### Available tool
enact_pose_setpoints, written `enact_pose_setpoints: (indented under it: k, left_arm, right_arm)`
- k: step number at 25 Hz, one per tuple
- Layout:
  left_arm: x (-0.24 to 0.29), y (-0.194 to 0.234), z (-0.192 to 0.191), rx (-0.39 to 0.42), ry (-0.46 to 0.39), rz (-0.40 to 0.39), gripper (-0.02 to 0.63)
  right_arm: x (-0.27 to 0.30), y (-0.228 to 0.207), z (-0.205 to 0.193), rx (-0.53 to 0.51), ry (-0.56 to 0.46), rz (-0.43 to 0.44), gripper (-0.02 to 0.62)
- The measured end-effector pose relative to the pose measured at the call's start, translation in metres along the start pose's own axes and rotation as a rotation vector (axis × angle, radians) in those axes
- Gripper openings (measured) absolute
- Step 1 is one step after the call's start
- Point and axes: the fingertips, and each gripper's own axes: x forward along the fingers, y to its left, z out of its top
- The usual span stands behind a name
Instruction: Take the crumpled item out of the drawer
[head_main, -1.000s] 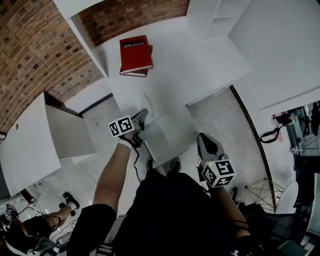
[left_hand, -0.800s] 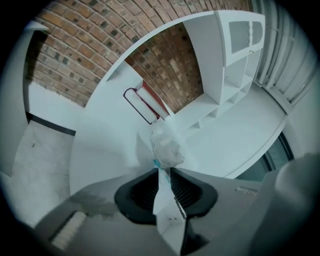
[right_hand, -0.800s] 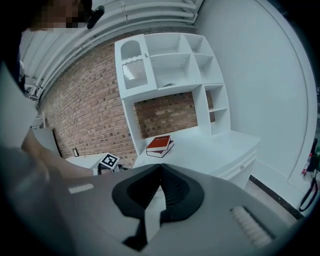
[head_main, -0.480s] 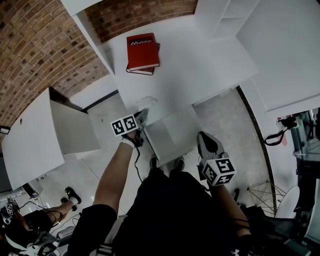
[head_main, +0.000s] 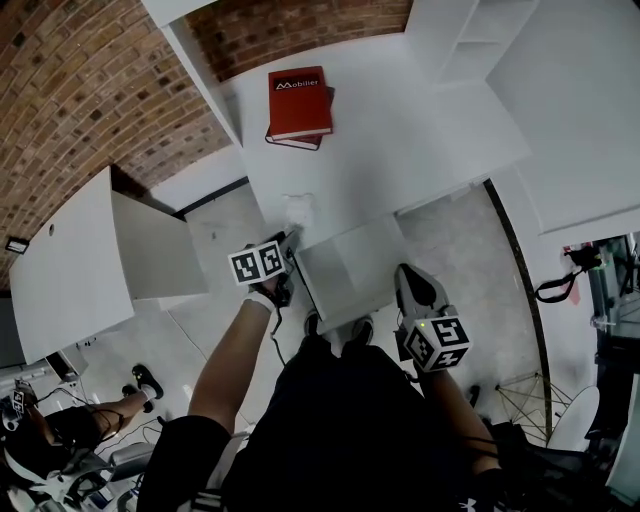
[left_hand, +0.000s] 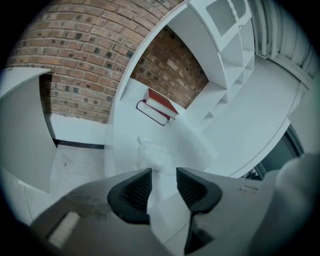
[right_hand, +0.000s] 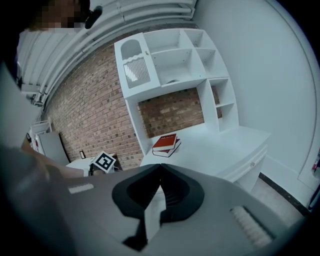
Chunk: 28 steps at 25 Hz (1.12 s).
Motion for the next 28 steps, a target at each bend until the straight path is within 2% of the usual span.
enact_pose_setpoints:
  k: [5,10,20,28]
  left_arm:
    - [-0.036,-0.023,0.029,0.032,-0.120,0.010,0.161]
    - [-0.080,-0.067,0.068,0.081,-0.251,-0.051,0.161]
    - [-0.156,-0.151,0.109,0.261,-0.440,-0.124,0.161]
    - [-0.199,-0.204,0.128,0.397,-0.550,-0.169,0.160]
  right_arm:
    - [0.003,0.003,0.009,-0.007,-0.019,0.024,0.003]
    - [0.004,0.006,0.032,-0.029,-0.069,0.040,0.003]
    - [0.005,0.030,0.092,-0.083,-0.192,0.103,0.003]
    - [-0.005,0.038,0.126,-0.121,-0.270,0.122,0.003]
